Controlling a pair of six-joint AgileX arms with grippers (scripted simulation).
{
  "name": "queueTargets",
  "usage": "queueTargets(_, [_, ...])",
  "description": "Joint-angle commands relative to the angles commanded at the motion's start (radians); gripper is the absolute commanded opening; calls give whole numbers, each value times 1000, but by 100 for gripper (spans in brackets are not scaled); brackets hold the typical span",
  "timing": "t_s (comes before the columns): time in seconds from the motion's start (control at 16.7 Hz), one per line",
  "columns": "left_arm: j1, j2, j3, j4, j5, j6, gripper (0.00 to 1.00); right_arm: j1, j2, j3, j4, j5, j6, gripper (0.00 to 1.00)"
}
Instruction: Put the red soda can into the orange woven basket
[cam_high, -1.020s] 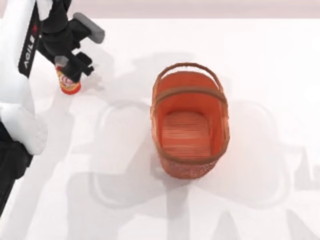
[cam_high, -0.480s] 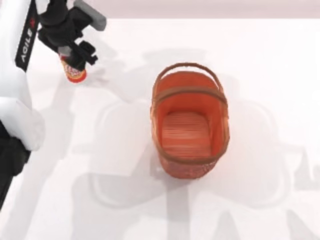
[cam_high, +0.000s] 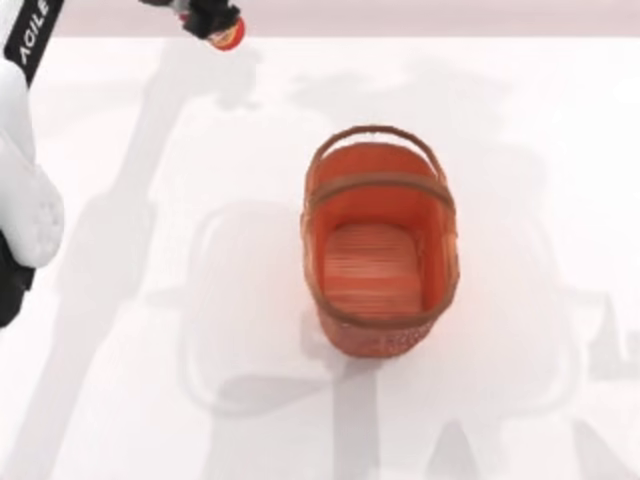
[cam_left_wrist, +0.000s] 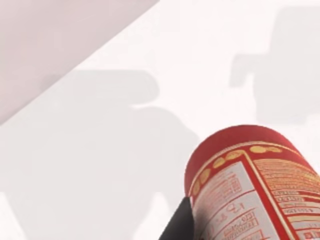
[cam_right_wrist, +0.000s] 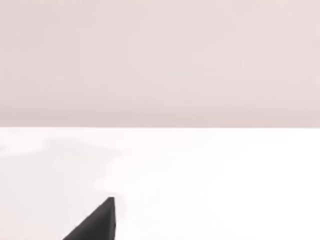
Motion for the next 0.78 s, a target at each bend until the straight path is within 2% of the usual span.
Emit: queueTargets(0.78, [-78,-476,-1111,1186,633,-331,0,0,0,0,0,0,0,100])
